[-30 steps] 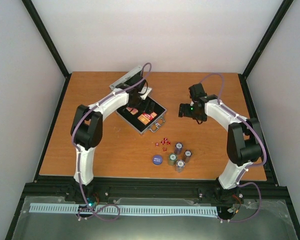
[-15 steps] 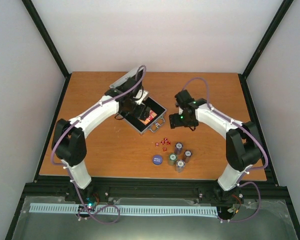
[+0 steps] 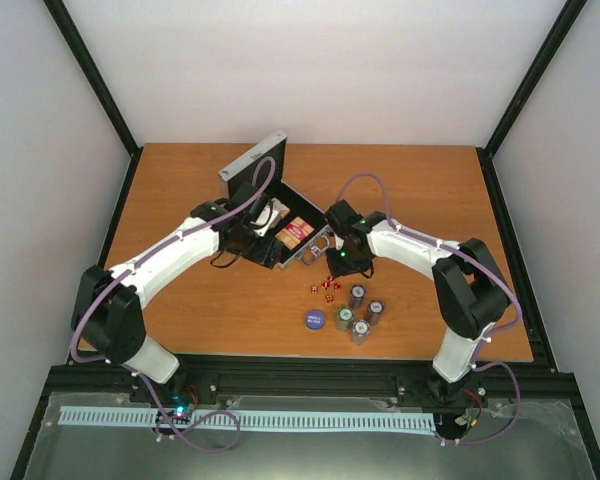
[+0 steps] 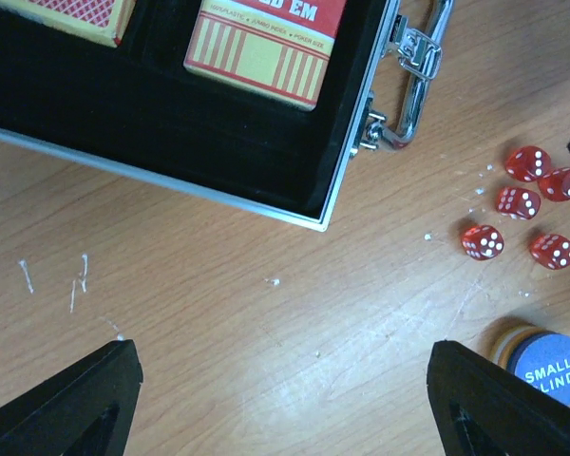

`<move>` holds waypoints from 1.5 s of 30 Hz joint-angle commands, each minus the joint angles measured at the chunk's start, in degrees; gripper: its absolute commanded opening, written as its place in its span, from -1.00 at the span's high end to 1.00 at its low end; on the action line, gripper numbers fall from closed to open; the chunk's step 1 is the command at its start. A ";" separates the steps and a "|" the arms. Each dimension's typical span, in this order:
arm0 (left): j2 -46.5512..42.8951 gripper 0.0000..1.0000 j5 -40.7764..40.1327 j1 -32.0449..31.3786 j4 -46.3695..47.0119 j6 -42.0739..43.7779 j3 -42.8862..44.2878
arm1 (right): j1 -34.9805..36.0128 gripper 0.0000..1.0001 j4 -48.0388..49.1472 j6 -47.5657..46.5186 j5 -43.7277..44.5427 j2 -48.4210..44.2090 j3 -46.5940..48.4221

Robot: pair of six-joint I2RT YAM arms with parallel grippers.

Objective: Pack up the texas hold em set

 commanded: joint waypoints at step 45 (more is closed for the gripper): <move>-2.19 -0.70 -6.32 -0.14 -1.18 -0.28 -2.58 | 2.34 0.94 -4.43 -0.78 4.91 10.48 16.48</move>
